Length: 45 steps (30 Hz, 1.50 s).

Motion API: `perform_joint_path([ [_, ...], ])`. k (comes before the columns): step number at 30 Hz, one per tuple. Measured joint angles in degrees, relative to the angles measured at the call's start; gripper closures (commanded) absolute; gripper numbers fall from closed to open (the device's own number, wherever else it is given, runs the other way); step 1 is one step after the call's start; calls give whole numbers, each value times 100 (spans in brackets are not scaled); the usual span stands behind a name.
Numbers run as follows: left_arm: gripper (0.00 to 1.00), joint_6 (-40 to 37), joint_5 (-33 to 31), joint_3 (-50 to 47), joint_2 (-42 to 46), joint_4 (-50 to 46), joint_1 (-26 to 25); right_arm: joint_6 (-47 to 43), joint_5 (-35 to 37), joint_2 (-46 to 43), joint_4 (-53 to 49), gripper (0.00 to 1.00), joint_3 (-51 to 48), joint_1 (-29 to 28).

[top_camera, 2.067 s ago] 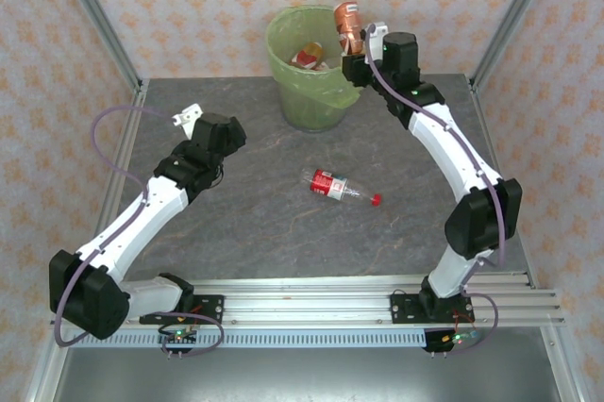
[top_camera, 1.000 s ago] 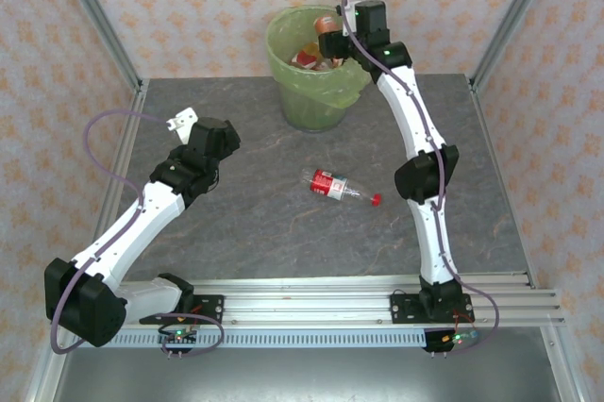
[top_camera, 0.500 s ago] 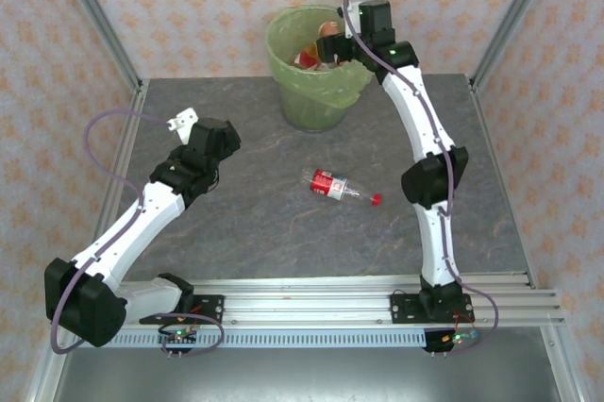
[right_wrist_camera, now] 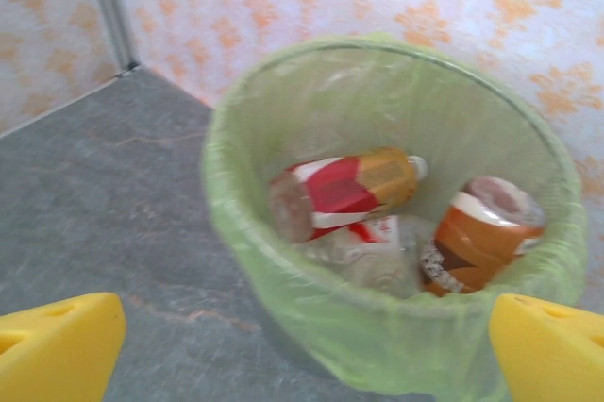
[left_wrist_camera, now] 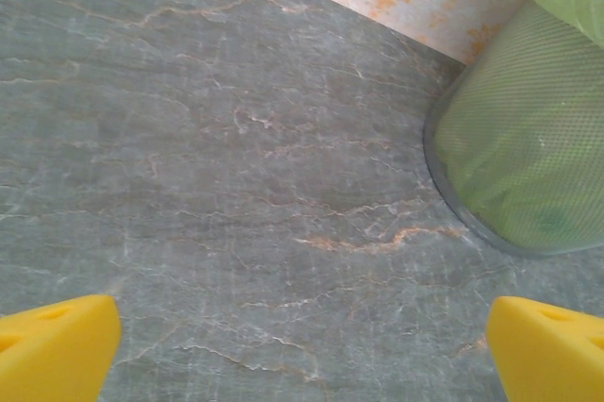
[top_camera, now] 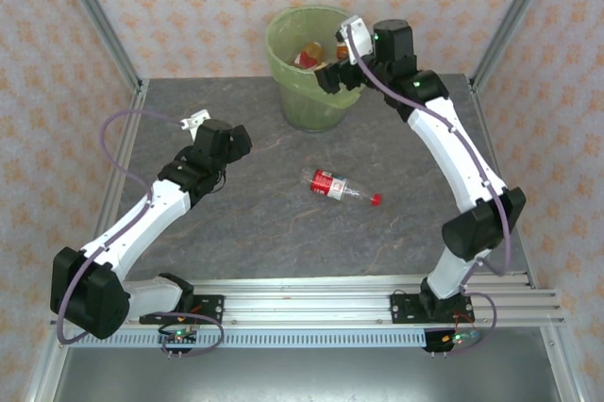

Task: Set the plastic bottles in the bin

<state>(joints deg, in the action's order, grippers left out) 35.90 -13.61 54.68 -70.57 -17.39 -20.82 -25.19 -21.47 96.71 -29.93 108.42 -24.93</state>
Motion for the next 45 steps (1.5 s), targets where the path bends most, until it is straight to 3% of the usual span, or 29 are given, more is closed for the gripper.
perform_joint_path([
  [6,0,-42,304,-66,-9,153,0,-37,4,-627,116,1,-1250,-424],
  [18,0,-146,313,-164,111,144,0,-232,-205,-1132,396,1,-3324,-675],
  [28,0,-142,310,-166,107,140,0,-868,-490,-986,-15,1,-3624,-782],
  [45,0,-127,284,-166,39,133,0,-1633,780,350,-1263,1,-3753,-748],
])
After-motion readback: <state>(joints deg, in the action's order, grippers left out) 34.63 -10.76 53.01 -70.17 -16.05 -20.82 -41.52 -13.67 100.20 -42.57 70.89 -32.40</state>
